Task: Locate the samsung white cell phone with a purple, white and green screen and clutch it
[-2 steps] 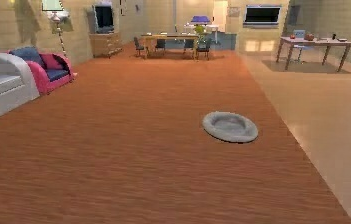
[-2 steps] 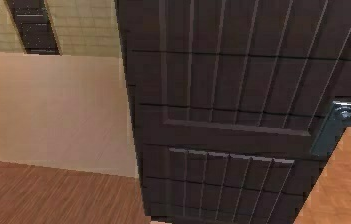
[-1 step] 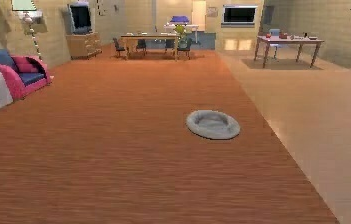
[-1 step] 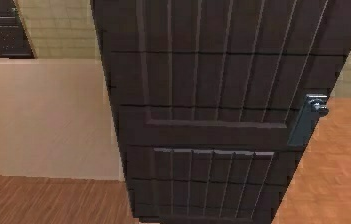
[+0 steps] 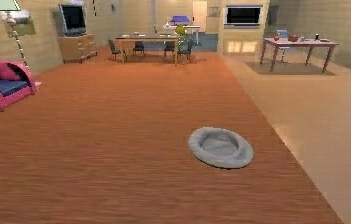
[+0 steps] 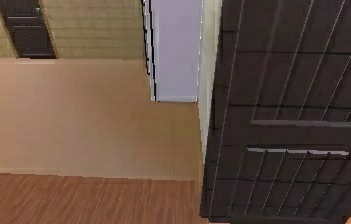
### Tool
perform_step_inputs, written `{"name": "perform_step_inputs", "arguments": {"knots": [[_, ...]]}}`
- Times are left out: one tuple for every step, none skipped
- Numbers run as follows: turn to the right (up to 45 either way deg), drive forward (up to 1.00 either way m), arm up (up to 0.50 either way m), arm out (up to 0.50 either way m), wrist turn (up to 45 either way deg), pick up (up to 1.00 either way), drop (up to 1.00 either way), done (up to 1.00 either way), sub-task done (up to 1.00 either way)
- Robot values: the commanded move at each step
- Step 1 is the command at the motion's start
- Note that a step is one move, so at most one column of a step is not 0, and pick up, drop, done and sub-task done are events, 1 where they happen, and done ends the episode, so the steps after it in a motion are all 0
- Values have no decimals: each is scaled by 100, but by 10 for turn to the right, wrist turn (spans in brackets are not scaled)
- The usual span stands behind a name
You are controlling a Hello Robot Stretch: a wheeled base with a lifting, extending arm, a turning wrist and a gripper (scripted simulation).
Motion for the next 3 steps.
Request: {"name": "perform_step_inputs", "arguments": {"knots": [[420, 0, 0, 0, 0, 0, 0, 0, 0], [0, 100, 0, 0, 0, 0, 0, 0, 0], [0, 100, 0, 0, 0, 0, 0, 0, 0]]}}
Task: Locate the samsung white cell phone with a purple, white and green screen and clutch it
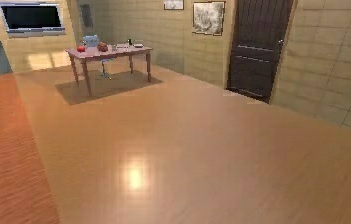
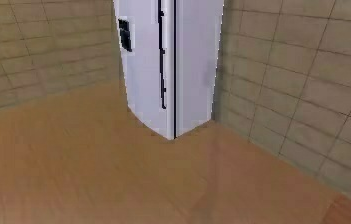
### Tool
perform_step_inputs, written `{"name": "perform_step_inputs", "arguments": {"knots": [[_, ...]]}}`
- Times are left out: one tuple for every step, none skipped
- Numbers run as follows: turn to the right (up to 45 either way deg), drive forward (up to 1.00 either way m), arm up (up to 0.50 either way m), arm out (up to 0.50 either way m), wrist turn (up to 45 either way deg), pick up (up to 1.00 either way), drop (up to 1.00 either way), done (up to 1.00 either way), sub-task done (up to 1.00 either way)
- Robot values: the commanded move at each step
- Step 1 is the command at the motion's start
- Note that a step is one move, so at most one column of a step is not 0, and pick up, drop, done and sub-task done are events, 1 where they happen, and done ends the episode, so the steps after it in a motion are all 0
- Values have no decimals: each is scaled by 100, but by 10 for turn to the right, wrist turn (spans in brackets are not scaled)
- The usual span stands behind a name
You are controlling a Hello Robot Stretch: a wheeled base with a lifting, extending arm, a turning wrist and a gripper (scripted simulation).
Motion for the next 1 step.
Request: {"name": "perform_step_inputs", "arguments": {"knots": [[0, 100, 0, 0, 0, 0, 0, 0, 0]]}}
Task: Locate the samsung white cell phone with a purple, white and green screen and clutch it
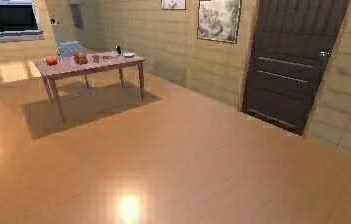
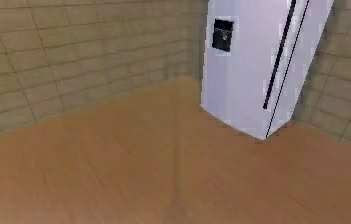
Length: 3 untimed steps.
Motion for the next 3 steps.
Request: {"name": "perform_step_inputs", "arguments": {"knots": [[0, 100, 0, 0, 0, 0, 0, 0, 0], [30, 0, 0, 0, 0, 0, 0, 0, 0], [0, 100, 0, 0, 0, 0, 0, 0, 0]]}}
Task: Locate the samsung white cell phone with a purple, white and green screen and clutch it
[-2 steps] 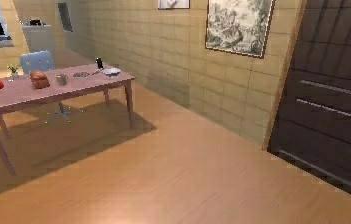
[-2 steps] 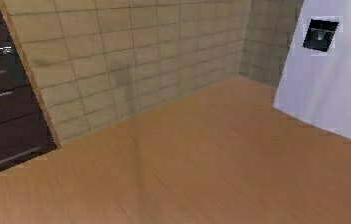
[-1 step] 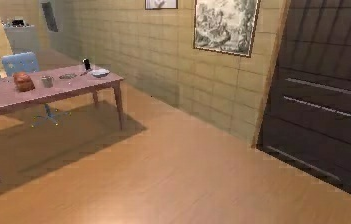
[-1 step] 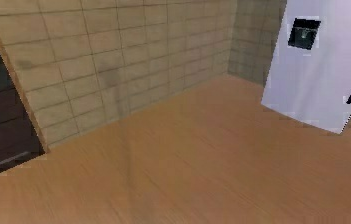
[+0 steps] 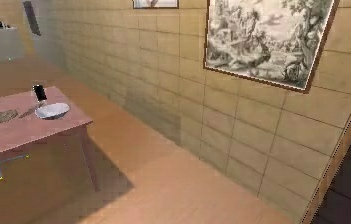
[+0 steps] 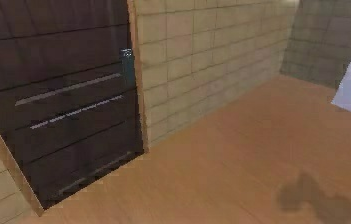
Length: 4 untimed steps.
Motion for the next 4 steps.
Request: {"name": "perform_step_inputs", "arguments": {"knots": [[0, 95, 0, 0, 0, 0, 0, 0, 0], [450, 0, 0, 0, 0, 0, 0, 0, 0], [60, 0, 0, 0, 0, 0, 0, 0, 0], [0, 5, 0, 0, 0, 0, 0, 0, 0]]}}
